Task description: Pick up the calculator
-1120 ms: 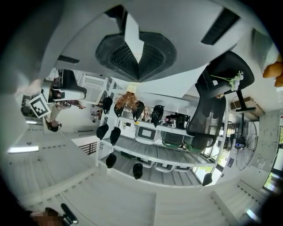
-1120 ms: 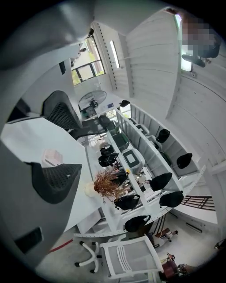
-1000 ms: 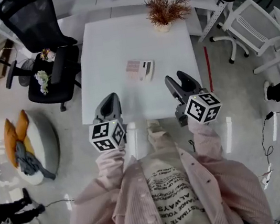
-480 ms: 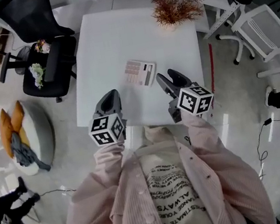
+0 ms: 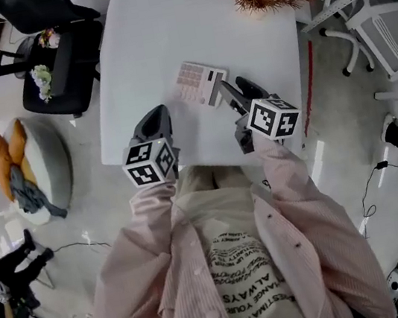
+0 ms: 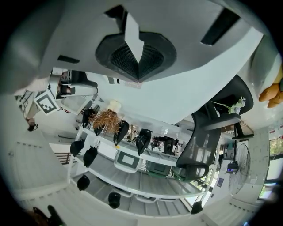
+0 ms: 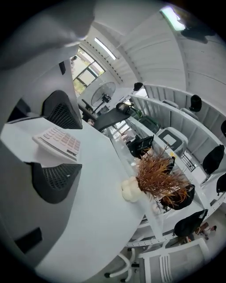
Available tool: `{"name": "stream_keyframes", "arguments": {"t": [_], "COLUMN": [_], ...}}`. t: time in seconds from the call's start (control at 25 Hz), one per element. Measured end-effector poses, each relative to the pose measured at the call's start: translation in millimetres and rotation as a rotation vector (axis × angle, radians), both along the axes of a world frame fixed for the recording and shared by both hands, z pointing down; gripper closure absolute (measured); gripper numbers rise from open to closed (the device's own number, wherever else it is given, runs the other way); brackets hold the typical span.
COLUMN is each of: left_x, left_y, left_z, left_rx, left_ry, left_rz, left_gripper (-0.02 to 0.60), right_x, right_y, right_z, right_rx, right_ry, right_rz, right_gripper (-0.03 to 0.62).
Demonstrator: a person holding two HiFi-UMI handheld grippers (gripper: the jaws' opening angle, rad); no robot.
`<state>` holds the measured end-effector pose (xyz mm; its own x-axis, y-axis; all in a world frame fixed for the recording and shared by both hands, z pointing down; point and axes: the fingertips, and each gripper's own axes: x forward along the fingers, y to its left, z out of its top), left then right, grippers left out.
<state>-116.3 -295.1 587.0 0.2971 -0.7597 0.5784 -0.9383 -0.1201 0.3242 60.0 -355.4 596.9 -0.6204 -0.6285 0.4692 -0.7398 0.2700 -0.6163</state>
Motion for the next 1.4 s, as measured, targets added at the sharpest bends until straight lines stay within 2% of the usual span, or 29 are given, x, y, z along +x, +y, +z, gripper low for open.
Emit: {"name": "stream_keyframes", "arguments": {"t": [0.24,0.56,1.0,1.24,1.4], "left_x": [-0.5,-2.5,-2.0,-1.1,0.0], "left_y": [-2.2,-13.3,-20.3,-22.4,-22.5], "left_z": [23.8,43.6,57.5,60.7,63.3], "left_rx": [-0.05,-0.093,-0.127,-0.132,-0.137], "left_ry": [0.016,0.032,0.05,0.058,0.06], "left_rz": [0.0,0.025,0.064,0.079,0.087], "left_gripper": [0.58,0.58,0.58,0.58,0.58], "right_x": [-7.9,-26.5,-50.5,-45.2,-44.1], "right_y": [-4.2,-4.8,-1.2,-3.5,-3.4], "right_z": [33.4,56.5,72.8,78.5,79.6], "right_rx": [-0.075,-0.17,-0.275,-0.357,-0.391], "right_ry": [0.064,0.057,0.016,-0.036,-0.084], "right_rz": [-0.007,-0.011,-0.073,-0.051,-0.034], "right_gripper": [0.379,0.379,0.381,0.453,0.467]}}
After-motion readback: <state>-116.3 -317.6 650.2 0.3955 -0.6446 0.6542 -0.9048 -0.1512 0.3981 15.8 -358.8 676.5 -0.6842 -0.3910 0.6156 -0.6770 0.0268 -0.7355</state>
